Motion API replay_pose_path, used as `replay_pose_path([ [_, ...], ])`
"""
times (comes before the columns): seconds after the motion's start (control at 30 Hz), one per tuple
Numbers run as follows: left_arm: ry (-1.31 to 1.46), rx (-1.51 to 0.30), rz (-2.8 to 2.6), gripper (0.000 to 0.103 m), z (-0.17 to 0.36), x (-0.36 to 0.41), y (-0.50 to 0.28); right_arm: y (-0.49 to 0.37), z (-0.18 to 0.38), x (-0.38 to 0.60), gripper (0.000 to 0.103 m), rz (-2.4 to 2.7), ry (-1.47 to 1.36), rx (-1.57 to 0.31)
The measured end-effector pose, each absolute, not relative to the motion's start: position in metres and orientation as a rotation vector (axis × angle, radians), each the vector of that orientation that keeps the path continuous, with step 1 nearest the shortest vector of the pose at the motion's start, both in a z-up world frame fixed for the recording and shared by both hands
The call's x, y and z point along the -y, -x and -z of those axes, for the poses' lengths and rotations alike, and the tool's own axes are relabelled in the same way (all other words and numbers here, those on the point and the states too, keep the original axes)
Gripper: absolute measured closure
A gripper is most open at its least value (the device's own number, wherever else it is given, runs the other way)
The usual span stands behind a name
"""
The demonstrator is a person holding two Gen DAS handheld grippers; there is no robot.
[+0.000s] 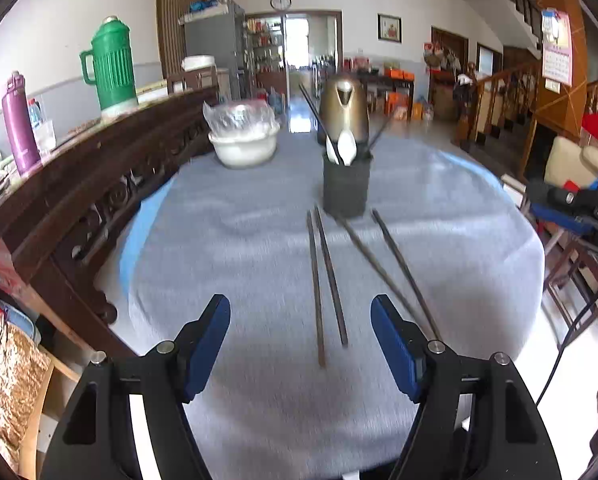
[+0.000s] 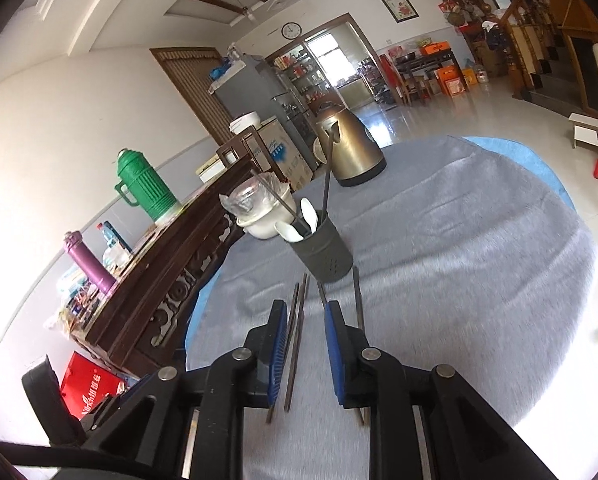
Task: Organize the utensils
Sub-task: 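Move both tools toward the dark chopsticks lying on the cloth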
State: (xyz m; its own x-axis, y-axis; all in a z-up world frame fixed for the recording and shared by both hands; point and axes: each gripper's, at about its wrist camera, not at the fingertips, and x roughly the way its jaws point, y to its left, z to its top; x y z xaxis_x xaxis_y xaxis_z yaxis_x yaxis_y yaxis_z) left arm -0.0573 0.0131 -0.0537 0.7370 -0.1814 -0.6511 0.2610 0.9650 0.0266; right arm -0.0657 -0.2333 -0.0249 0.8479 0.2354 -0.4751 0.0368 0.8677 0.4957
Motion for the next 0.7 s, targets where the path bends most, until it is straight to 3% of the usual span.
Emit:
replay_pose_path([
  [0.3, -0.12, -0.689, 0.214, 0.029, 0.052, -0.028, 0.078, 0.117, 0.028, 0.214, 0.081, -0.117, -0.497, -0.562],
  [0.7, -0.077, -0.653, 0.153, 0.029, 0.045, -0.048, 0.076, 0.122, 0.044, 0.193, 0.081, -0.094, -0.516, -0.55],
])
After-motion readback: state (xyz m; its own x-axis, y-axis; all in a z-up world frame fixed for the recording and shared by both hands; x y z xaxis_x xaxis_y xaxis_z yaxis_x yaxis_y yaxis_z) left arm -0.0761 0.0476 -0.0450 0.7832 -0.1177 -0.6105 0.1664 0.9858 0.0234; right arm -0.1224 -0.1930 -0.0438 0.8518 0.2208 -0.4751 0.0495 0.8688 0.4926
